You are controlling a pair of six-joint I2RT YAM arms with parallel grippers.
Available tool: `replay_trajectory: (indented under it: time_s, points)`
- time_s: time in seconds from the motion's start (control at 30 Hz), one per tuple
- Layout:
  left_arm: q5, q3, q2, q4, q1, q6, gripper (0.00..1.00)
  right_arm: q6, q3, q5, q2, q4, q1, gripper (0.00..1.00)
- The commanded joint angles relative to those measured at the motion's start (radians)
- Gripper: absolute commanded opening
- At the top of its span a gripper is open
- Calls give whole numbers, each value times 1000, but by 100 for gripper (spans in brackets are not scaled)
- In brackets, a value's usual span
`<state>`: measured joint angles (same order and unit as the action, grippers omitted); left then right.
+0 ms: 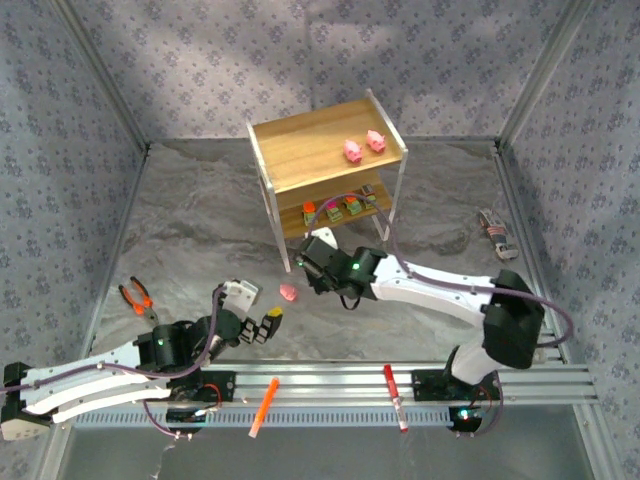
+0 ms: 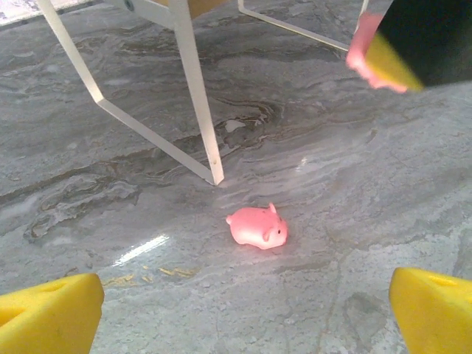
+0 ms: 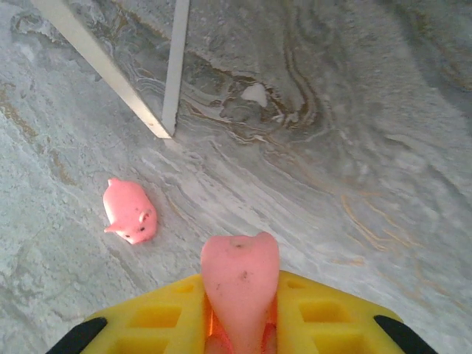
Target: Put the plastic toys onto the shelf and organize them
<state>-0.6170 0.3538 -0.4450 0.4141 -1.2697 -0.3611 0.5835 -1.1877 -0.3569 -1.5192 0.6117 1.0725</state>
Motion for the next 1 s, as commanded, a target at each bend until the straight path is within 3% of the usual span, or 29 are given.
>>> replay_trajectory:
  time_s: [0.0, 0.37, 0.97]
  points:
    - [40, -4, 11, -48, 3, 38, 100, 0, 7, -48, 71, 100, 5, 26]
    - [141, -13, -31, -125, -30, 106, 100, -61, -167, -104, 198, 246, -1, 26]
    - [67, -16, -20, -121, -62, 111, 100, -231, -510, -99, 169, 352, -115, 27]
